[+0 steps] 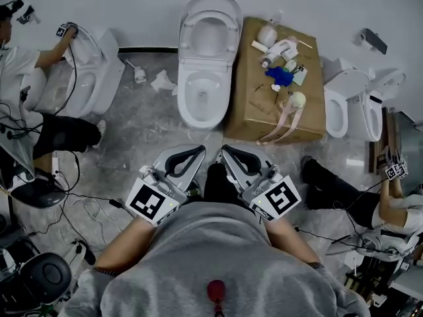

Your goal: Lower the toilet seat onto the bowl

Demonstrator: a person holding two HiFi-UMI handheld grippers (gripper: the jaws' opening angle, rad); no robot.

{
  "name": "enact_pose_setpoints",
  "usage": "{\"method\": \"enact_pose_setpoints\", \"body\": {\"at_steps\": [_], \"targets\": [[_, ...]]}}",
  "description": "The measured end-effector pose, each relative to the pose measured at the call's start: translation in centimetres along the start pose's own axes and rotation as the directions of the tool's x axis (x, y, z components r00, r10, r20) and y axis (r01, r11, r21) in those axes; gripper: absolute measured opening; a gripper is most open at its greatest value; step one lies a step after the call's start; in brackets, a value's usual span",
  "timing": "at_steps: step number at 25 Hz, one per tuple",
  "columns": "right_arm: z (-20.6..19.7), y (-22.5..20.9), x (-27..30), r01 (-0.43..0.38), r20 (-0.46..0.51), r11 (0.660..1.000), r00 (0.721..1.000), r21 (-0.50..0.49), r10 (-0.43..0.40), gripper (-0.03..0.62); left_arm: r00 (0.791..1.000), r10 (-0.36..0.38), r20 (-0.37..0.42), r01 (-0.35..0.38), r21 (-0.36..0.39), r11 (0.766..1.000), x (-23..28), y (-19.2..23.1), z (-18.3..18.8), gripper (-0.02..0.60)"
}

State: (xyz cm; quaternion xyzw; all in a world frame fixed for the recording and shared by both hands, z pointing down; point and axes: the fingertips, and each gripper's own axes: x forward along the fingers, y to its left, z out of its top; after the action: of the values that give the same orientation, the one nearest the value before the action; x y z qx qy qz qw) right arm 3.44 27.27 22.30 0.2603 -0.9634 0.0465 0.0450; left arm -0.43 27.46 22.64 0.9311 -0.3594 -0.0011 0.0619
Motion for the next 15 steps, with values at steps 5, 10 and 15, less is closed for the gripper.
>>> {"method": "enact_pose_setpoints", "body": {"at_steps": [5, 10, 15], "targets": [[0.6, -4.3, 1.9, -0.023, 0.013, 1.0, 1.0, -0.009, 0.023, 0.015, 1.0, 0.015, -0.015, -0.015, -0.003, 1.0, 3.8, 2.7, 1.0, 0.005], [1.5, -9.3, 3.9, -0.05, 0.014, 0.999, 0.999, -0.014, 0.05, 0.015, 0.999, 0.036, -0.005, -0.036, 0.013, 0.999, 8.2, 6.1, 2.2, 0.005], [2.7, -13.5, 5.3, -0.078, 0.014, 0.997, 0.997, -0.02, 0.078, 0.015, 0.999, 0.053, -0.009, -0.053, 0.027, 0.998, 12.0, 8.7, 3.4, 0.005]]}}
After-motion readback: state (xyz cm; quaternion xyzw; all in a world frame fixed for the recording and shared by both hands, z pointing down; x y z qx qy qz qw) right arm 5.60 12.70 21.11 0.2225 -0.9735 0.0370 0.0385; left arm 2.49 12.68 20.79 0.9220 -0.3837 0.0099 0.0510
